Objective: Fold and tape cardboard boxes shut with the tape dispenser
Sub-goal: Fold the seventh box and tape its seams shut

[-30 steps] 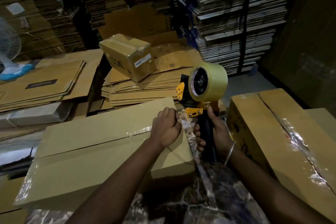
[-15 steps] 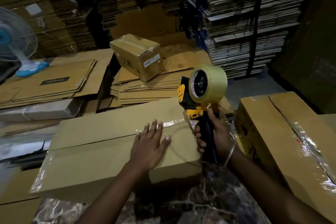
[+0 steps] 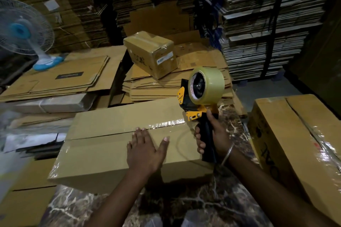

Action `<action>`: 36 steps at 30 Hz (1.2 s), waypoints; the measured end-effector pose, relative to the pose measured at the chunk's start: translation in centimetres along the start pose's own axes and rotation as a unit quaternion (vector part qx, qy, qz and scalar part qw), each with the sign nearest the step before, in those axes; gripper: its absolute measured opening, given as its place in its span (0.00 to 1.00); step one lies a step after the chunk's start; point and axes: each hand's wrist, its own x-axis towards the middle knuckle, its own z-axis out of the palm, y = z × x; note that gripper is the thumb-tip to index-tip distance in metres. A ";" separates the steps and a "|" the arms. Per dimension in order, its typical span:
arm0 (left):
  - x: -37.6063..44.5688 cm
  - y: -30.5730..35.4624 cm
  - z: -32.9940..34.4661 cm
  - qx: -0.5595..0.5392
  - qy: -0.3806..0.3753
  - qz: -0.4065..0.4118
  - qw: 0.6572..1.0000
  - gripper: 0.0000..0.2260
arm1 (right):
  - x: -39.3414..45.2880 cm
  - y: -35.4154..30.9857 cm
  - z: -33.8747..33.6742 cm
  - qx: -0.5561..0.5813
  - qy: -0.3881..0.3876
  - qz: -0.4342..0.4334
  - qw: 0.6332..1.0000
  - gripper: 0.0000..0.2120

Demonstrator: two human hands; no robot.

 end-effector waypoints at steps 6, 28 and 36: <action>-1.0 4.4 0.9 -0.013 0.015 0.041 0.999 0.53 | 0.0 0.0 -0.2 0.003 0.013 -0.005 1.000 0.32; -0.8 8.4 0.8 -0.078 -0.002 0.300 0.951 0.30 | 0.0 0.4 -0.6 0.068 0.013 -0.069 0.995 0.31; 1.2 6.5 0.7 -0.430 -0.049 0.200 0.879 0.13 | 0.2 0.5 -1.4 0.014 0.016 -0.043 0.999 0.32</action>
